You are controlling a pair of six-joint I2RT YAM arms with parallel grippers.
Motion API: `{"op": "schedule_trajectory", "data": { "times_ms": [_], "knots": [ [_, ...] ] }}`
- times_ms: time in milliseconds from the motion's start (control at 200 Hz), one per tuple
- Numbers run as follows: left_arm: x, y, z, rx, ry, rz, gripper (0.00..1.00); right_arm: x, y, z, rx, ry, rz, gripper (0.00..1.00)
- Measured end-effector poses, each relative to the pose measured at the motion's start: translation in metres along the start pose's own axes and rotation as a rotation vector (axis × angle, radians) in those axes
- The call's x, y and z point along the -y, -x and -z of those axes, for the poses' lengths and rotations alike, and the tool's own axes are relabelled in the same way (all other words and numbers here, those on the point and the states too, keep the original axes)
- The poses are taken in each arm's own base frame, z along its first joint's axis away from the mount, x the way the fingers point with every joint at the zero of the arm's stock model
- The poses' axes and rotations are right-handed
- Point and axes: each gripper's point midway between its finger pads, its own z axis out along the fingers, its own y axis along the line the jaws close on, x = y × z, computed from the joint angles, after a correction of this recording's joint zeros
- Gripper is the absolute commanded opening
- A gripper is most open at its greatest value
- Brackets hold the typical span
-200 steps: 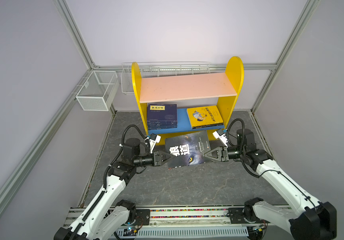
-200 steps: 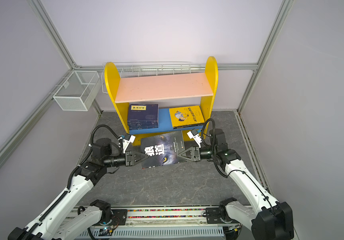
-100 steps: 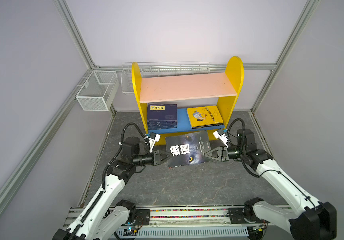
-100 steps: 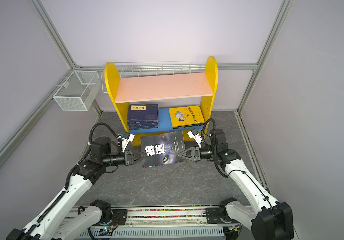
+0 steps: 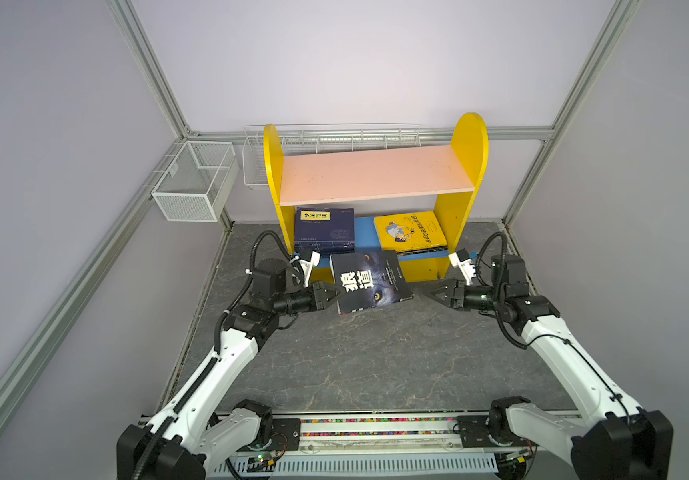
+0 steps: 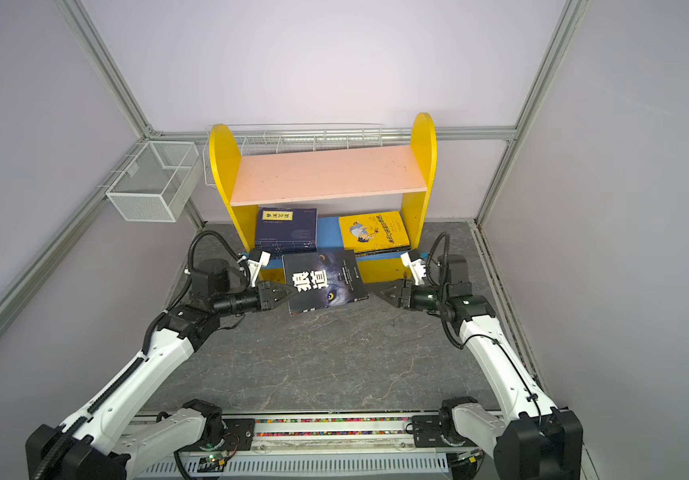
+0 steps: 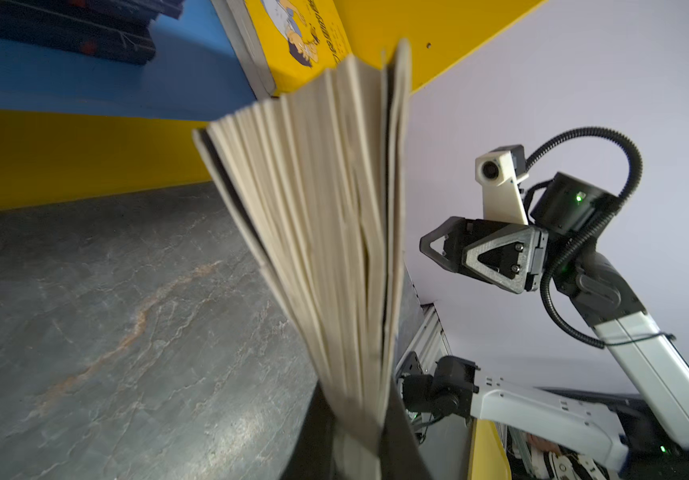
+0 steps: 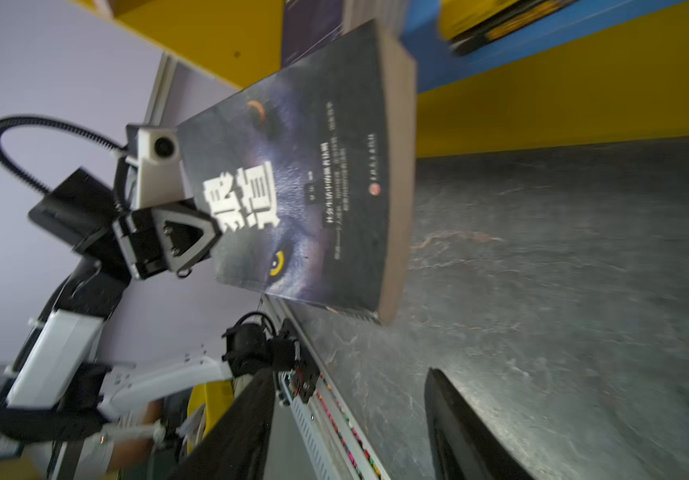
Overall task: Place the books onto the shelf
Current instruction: 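Carry the dark book onto the shelf with the left gripper while right withdraws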
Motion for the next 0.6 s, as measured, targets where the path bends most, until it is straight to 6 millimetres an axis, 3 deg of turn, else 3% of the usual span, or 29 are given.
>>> {"op": "schedule_trajectory", "data": {
  "times_ms": [95,235,400,600],
  "knots": [
    [0.006,0.024,-0.019,0.013,0.014,-0.024,0.00,0.044,0.014,0.018,0.097,-0.164,-0.112,0.61],
    [0.041,0.053,-0.052,0.018,-0.043,-0.121,0.00,0.084,0.005,0.031,0.133,-0.314,-0.235,0.61],
    [0.052,0.077,-0.086,0.029,-0.086,-0.153,0.00,0.093,-0.001,0.033,0.130,-0.353,-0.269,0.60],
    [0.021,0.094,-0.132,0.023,-0.061,-0.106,0.00,0.093,-0.003,0.034,0.127,-0.358,-0.273,0.60]
  ]
}}
